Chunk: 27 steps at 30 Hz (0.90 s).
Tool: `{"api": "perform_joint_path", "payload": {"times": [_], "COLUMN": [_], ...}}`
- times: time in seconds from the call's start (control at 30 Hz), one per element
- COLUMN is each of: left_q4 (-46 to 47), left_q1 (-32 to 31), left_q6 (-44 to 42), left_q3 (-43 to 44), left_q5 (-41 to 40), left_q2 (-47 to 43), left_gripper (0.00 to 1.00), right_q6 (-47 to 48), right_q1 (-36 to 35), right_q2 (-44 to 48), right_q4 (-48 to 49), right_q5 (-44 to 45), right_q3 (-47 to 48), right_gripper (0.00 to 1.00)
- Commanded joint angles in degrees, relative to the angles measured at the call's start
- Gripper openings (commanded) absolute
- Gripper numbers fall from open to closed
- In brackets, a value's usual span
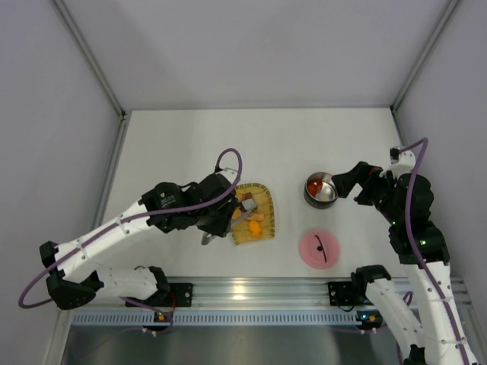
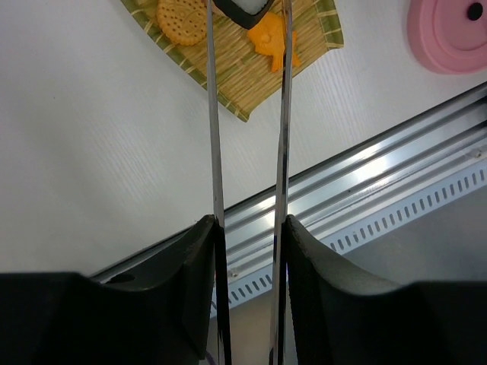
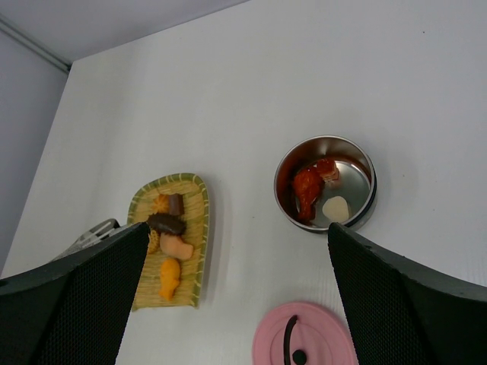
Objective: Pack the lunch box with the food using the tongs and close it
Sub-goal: Pick up the fake food from the plate, then place the fake food in the packing box.
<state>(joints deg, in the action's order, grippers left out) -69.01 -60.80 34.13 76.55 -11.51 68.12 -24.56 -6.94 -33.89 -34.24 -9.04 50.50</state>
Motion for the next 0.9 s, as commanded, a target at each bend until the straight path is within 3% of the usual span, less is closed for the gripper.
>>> {"api": "perform_joint_path", "payload": {"times": [0.0, 0.2, 0.43, 0.6, 0.87], "left_q4": [2.7, 14.9, 24.8, 25.7, 25.2], "left_q1": [0.1, 0.1, 0.0, 0.0, 0.1], "left_q6": [-1.1, -3.4, -6.2, -7.6, -8.7], "left_q3": [3.3, 8.3, 19.7, 28.3, 37.4], "left_q5": [0.1, 3.7, 8.3, 8.1, 8.5], "left_q2": [0.9, 7.7, 23.3, 34.0, 43.8], "left_gripper": [0.25, 0.27, 0.29, 0.29, 0.32], "right_q6": [0.1, 0.1, 1.0, 1.5, 2.1], "right_q1": [0.6, 0.6, 0.6, 0.6, 0.6], "right_q2": [0.3, 0.0, 0.0, 0.2, 0.9], "right_q4": [2.2, 1.8, -0.2, -1.4, -2.7], "right_q5": [0.2, 0.2, 1.2, 1.7, 2.4], "right_q3": [0.7, 1.4, 3.2, 4.3, 4.9], "right_gripper": [0.99, 0.99, 0.99, 1.00, 1.00]}}
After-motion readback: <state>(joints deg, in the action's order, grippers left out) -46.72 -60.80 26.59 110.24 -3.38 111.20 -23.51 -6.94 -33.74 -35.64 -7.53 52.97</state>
